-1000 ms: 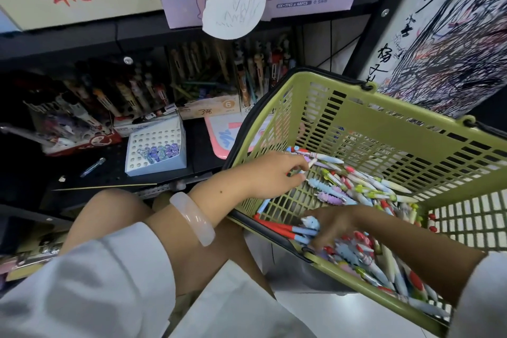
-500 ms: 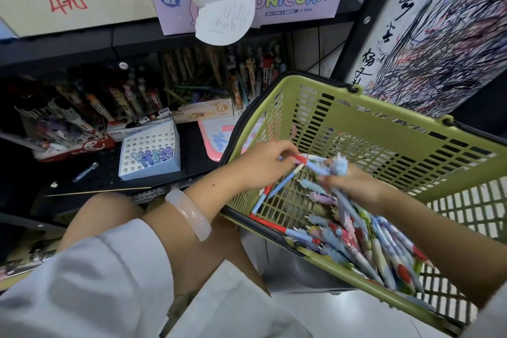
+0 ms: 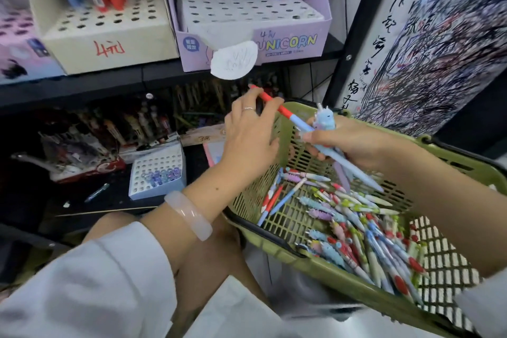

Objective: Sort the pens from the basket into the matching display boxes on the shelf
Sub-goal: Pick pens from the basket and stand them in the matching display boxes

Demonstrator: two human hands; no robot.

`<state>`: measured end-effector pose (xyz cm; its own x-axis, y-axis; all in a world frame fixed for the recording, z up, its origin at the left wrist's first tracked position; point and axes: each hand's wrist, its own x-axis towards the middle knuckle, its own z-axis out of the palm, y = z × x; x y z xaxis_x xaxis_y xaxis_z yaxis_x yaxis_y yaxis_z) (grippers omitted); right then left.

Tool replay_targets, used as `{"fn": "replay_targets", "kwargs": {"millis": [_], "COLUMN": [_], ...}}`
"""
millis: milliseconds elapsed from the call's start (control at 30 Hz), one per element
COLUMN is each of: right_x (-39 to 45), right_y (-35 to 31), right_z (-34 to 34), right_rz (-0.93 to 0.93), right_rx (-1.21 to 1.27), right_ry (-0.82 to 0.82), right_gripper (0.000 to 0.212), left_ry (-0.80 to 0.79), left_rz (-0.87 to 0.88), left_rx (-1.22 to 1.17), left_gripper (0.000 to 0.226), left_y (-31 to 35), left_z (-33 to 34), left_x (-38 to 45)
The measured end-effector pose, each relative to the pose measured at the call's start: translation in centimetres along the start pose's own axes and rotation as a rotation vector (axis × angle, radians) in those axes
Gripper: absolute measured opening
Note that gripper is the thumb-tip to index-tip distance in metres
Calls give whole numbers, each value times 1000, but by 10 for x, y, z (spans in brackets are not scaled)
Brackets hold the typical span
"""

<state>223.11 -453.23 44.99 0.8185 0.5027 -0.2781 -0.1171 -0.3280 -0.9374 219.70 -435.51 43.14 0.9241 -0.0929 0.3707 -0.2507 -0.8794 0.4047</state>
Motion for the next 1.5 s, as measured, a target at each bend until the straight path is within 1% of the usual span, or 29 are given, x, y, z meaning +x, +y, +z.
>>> {"fn": "replay_targets", "kwargs": {"millis": [33, 100, 133, 167, 200, 233, 267, 333, 367, 433, 467, 533, 633, 700, 767, 833, 933, 1000, 1067, 1167, 1267, 1333, 1433, 1500], "right_x": [-3, -11, -13, -15, -15, -15, -15, -13, -12, -8, -5, 1, 10, 17, 24, 31, 43, 50, 54, 59, 67, 73, 84, 91], "right_y": [-2, -6, -9, -11, -14, -18, -23, -33, -38, -52, -60, -74, -98, -112, -125, -135, -152, -162, -169, -175, -177, -180, -191, -201], "right_z": [1, 3, 5, 5, 6, 6, 8, 16, 22, 38, 47, 63, 81, 89, 96, 105, 118, 123, 121, 111, 98, 93, 83, 73], "right_rz": [4, 0, -7, -13, -25, -52, -84, -160, -195, -238, -259, -306, -315, -301, -278, -263, -277, -296, -321, -368, -461, -475, -482, -499], "right_rx": [-7, -9, 20, 84, 174, 259, 322, 390, 422, 480, 492, 457, 328, 278, 248, 217, 184, 145, 113, 156, 112, 80, 36, 67], "right_ry": [-23, -49, -28, 29, 105, 177, 231, 276, 288, 315, 318, 313, 328, 280, 220, 209, 240, 242, 217, 231, 263, 266, 271, 292], "right_gripper": [15, 19, 24, 26, 24, 20, 16, 12, 10, 10, 12, 15, 20, 20, 20, 21, 24, 34, 43, 37, 17, 8, 5, 9], "left_ry": [-16, 9, 6, -15, -43, -83, -137, -270, -339, -446, -458, -428, -365, -331, -306, -239, -65, -27, -25, 6, 8, -6, -10, 10], "left_rz": [26, 81, 105, 118, 124, 87, -6, -230, -303, -362, -375, -377, -299, -267, -300, -365, -428, -457, -441, -477, -495, -475, -416, -382], "left_rx": [86, 174, 200, 218, 210, 146, 0, -462, -658, -889, -977, -1103, -1089, -1101, -1179, -1252, -1149, -1155, -1236, -1196, -1120, -1092, -1034, -1078], "left_gripper": [50, 31, 23, 16, 13, 19, 27, 33, 34, 44, 49, 51, 44, 38, 31, 24, 23, 21, 17, 17, 17, 19, 25, 25], "left_y": [-1, -4, -5, -5, -5, -3, -1, 6, 11, 17, 19, 20, 13, 5, -2, -5, -14, -21, -29, -44, -55, -57, -61, -65], "left_z": [-3, -9, -12, -16, -19, -22, -25, -30, -33, -38, -44, -59, -76, -86, -95, -103, -110, -115, -121, -129, -133, -136, -140, -144], "left_x": [1, 3, 4, 3, 1, -2, -7, -15, -17, -18, -19, -19, -18, -20, -20, -17, -9, -2, 4, 14, 25, 33, 43, 51]}}
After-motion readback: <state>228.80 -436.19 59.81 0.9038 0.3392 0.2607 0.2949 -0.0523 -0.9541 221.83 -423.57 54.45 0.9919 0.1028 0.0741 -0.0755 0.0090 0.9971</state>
